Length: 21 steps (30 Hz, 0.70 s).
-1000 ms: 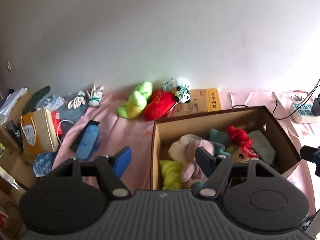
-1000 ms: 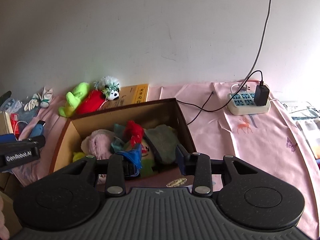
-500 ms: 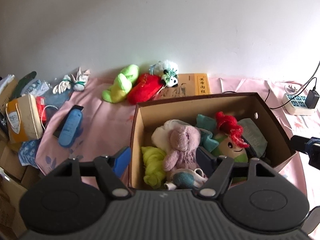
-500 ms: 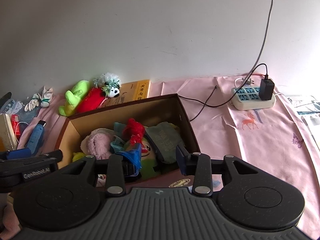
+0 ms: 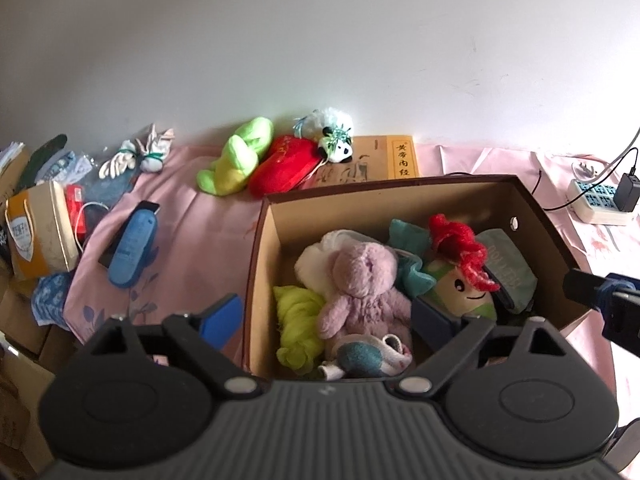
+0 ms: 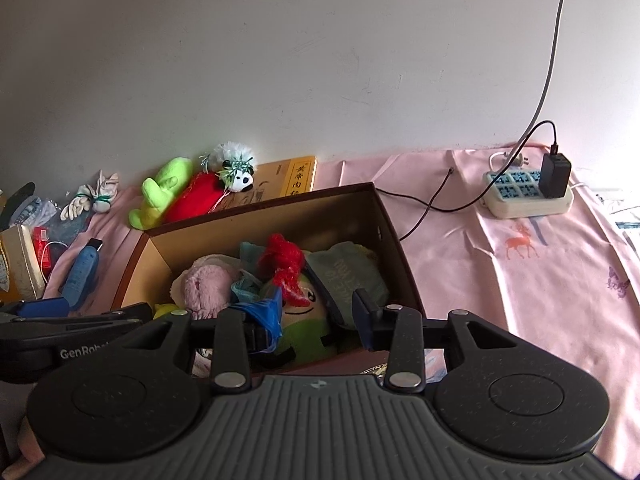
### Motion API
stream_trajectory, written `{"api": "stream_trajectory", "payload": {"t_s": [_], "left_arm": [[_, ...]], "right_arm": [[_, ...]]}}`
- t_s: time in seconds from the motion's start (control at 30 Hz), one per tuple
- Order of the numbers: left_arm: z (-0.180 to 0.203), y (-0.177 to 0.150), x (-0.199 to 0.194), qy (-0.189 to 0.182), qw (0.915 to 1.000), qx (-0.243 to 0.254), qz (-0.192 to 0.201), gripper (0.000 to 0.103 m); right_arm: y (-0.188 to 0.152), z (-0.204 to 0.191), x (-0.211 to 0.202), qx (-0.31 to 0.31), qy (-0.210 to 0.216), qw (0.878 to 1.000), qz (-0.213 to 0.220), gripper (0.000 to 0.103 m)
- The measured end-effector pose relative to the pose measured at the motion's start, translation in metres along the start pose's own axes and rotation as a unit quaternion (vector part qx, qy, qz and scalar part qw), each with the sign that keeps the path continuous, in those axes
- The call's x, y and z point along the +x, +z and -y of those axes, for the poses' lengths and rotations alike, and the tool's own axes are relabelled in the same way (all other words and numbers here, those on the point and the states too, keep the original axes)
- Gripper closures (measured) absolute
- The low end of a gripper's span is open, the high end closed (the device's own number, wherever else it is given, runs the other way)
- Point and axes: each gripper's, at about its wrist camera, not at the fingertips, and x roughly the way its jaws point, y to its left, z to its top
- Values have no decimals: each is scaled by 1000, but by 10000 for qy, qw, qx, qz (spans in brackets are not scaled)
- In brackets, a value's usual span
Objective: Organize soft objects
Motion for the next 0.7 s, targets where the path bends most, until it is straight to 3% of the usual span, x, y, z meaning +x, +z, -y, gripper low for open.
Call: {"api": "stream_trajectory", "payload": {"t_s": [0.7], "left_arm": [[1,-2,24,-31,9995,-2,-312,8]], "right_arm": [[-4,0,5,-91,186,9998,69,80]]}}
